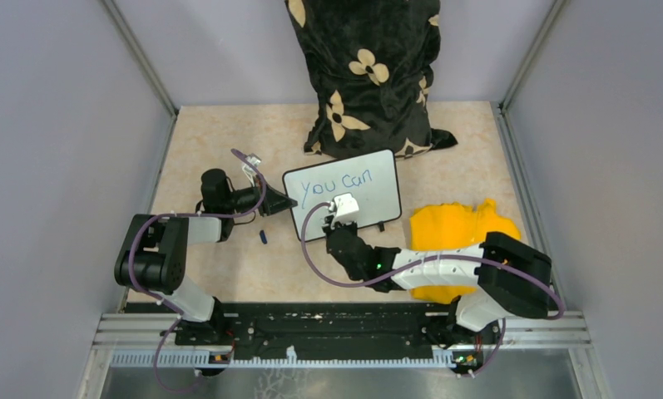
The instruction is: Write a sentence on the whiteboard
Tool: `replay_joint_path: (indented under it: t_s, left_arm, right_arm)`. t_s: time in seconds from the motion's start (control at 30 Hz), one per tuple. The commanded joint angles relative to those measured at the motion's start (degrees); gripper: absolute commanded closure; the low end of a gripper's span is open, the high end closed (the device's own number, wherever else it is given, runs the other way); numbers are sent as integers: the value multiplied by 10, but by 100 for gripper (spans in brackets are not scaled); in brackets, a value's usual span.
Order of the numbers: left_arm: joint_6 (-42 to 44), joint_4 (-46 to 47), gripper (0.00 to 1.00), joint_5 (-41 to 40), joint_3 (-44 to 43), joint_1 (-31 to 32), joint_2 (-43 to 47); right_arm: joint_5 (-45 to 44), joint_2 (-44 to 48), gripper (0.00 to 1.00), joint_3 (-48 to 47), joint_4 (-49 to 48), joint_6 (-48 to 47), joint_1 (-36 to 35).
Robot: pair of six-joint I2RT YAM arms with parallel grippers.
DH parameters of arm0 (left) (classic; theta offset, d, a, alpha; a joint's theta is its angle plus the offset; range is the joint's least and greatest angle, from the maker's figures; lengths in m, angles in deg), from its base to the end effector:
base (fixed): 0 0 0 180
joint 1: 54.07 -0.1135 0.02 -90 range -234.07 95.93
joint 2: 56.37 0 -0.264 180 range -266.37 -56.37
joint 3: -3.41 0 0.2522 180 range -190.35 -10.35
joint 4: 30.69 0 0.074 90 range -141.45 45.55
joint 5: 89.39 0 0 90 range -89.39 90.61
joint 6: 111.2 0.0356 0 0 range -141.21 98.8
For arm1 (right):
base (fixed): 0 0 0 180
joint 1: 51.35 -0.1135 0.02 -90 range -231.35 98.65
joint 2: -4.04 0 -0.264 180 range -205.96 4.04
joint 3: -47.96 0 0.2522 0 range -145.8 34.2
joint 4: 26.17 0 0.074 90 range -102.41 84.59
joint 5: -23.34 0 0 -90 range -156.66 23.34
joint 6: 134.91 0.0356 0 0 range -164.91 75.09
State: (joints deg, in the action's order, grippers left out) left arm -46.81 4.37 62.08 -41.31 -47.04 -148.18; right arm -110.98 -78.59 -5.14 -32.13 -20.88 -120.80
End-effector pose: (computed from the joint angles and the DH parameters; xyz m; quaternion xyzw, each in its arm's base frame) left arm 0.2831 -0.0664 0.1737 0.2094 0.7113 -0.5332 0.4073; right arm 0.1275 0.2691 0.2112 -0.1085 0.7945 0.1532 0.5775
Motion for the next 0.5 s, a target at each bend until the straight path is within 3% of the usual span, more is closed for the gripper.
replay_joint_path:
  t_s: [0.0, 0.47]
  left_arm:
    - [12, -35, 87, -26, -3, 7, -9]
    - [13, -37, 87, -28, -3, 7, -10]
  right_arm:
    - [8, -10, 100, -23, -16, -5, 9]
    - [30, -22, 100, -21, -11, -2, 9]
